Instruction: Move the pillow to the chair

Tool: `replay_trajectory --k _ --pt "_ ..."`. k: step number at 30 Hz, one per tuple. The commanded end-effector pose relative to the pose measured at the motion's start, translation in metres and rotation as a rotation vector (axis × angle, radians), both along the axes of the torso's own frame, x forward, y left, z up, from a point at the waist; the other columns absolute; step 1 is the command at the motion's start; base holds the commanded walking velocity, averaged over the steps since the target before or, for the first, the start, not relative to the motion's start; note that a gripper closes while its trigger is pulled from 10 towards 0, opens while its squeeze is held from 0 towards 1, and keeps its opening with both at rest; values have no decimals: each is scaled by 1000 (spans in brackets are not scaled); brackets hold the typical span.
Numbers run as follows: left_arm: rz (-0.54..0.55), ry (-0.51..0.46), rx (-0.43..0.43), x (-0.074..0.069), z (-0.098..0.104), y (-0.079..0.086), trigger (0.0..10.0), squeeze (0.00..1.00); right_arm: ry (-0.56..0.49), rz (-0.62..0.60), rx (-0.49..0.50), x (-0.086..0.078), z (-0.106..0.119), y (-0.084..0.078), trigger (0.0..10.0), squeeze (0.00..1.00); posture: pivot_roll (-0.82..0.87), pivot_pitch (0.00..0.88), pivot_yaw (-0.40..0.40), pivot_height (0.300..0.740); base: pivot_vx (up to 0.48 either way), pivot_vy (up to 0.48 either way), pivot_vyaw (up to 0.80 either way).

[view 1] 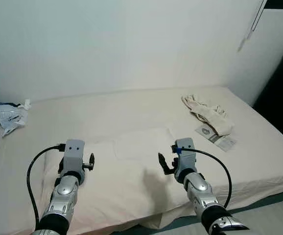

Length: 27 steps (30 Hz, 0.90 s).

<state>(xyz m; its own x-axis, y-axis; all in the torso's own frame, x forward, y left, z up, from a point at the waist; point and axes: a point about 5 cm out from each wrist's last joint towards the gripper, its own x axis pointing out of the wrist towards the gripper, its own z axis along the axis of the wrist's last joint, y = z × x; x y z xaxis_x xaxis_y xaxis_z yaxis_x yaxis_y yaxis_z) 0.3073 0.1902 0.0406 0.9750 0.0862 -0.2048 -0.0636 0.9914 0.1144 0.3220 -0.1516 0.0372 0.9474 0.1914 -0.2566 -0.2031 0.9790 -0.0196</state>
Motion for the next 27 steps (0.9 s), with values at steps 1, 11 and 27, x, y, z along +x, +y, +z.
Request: replay_trajectory --k 1,11,27 --pt "1 14 2 -1 -2 0 10000 0 -11 6 -8 0 0 1 10000 0 -32 50 -23 710 0 0 0" --pt "18 14 32 6 3 1 10000 0 -21 1 -10 1 3 -1 10000 0 -46 35 -39 656 0 0 0" --pt "35 -3 7 8 5 -4 10000 0 -48 -20 -16 5 9 -8 10000 0 -44 35 -44 616 0 0 0"
